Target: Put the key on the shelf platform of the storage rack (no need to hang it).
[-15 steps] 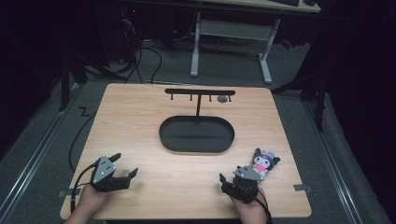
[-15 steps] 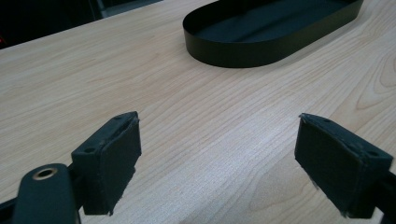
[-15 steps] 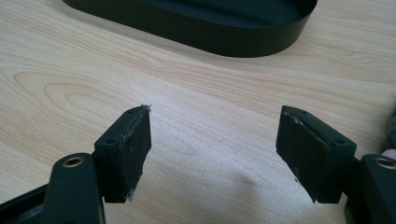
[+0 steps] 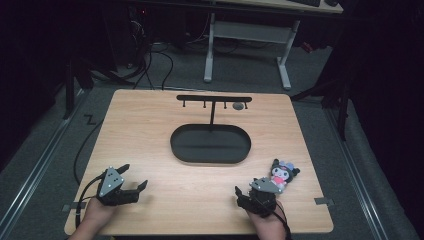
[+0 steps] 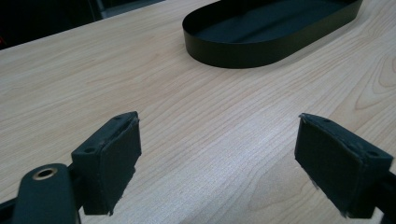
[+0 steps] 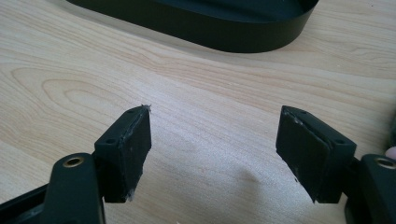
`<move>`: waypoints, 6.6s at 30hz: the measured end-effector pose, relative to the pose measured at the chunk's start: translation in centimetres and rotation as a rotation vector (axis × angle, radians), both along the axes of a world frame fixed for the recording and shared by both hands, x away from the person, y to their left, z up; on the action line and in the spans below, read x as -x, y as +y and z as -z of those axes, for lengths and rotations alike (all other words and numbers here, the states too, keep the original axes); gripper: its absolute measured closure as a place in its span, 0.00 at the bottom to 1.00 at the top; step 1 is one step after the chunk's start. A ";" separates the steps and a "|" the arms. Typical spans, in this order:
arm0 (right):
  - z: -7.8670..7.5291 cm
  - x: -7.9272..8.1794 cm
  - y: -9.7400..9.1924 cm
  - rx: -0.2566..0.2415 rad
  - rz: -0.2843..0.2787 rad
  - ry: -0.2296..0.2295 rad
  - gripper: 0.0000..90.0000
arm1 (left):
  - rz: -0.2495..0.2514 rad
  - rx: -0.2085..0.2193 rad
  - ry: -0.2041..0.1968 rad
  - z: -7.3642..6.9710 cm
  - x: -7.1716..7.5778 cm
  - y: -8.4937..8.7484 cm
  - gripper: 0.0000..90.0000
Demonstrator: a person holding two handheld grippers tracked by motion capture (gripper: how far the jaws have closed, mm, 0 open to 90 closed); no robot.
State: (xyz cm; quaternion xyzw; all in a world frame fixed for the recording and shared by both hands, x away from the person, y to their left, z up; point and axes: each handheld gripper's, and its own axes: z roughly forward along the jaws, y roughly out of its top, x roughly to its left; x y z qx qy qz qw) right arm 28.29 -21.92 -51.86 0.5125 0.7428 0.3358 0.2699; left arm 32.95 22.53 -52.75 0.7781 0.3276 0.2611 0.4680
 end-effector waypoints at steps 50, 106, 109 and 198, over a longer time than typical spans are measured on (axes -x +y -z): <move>-1.1 -0.4 -1.5 -0.054 -0.053 0.170 0.32 | -0.001 0.011 0.000 0.0 0.0 0.2 0.17; -4.4 -4.4 0.9 0.149 -0.092 0.447 0.49 | 0.003 0.006 -0.007 0.0 0.1 0.1 0.17; -4.6 -4.9 0.3 0.145 -0.068 0.462 0.60 | 0.004 0.006 -0.007 0.0 0.1 0.1 0.17; -5.6 -4.9 -9.5 0.160 0.180 0.624 0.23 | 0.003 0.001 -0.009 0.0 0.2 0.1 0.17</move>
